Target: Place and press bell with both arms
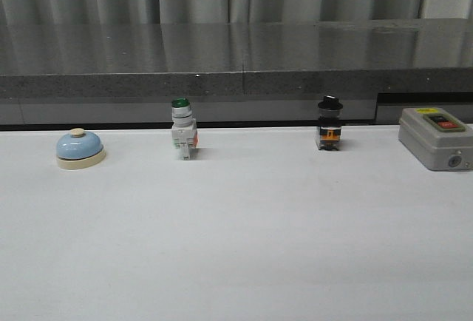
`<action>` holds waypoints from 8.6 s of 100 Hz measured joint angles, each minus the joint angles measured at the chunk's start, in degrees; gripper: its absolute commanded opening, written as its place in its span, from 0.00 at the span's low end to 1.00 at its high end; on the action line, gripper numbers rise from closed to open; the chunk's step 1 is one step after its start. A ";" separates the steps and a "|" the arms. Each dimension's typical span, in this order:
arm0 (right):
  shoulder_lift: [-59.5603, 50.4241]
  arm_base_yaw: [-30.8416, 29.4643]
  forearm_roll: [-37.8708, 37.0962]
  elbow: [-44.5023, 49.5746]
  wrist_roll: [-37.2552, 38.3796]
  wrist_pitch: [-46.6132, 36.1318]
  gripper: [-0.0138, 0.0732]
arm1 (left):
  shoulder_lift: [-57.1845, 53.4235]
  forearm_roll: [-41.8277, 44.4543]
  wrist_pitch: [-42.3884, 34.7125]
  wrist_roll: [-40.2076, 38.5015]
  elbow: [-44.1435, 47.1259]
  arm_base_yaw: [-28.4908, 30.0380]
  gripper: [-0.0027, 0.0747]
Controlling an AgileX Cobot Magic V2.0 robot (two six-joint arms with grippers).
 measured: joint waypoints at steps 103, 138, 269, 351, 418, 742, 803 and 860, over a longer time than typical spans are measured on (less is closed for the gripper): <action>0.00 0.00 0.00 0.00 0.00 0.00 0.09 | 40.07 -1.60 16.38 0.00 -24.54 0.00 0.88; 0.00 0.00 0.00 0.00 0.00 0.00 0.09 | 44.19 -3.91 14.96 0.00 -25.93 -0.12 0.86; 0.00 0.00 0.00 0.00 0.00 0.00 0.09 | 94.60 -3.91 11.82 1.31 -58.48 -4.62 0.86; 0.00 0.00 0.00 0.00 0.00 0.00 0.09 | 97.55 -3.05 20.20 1.64 -63.56 -4.62 0.01; 0.00 0.00 0.00 0.00 0.00 0.00 0.09 | 71.94 -2.23 35.77 3.95 -64.21 -13.03 0.01; 0.00 0.00 0.00 0.00 0.00 -0.10 0.09 | 29.98 -3.48 9.13 1.89 -32.65 -9.88 0.58; 0.00 0.00 0.00 0.00 0.00 -0.10 0.09 | -4.92 -3.48 7.21 1.72 -7.61 -5.23 0.01; 0.00 0.00 0.00 0.00 0.00 -0.10 0.09 | -5.06 -3.48 7.21 1.59 -6.93 -5.23 0.01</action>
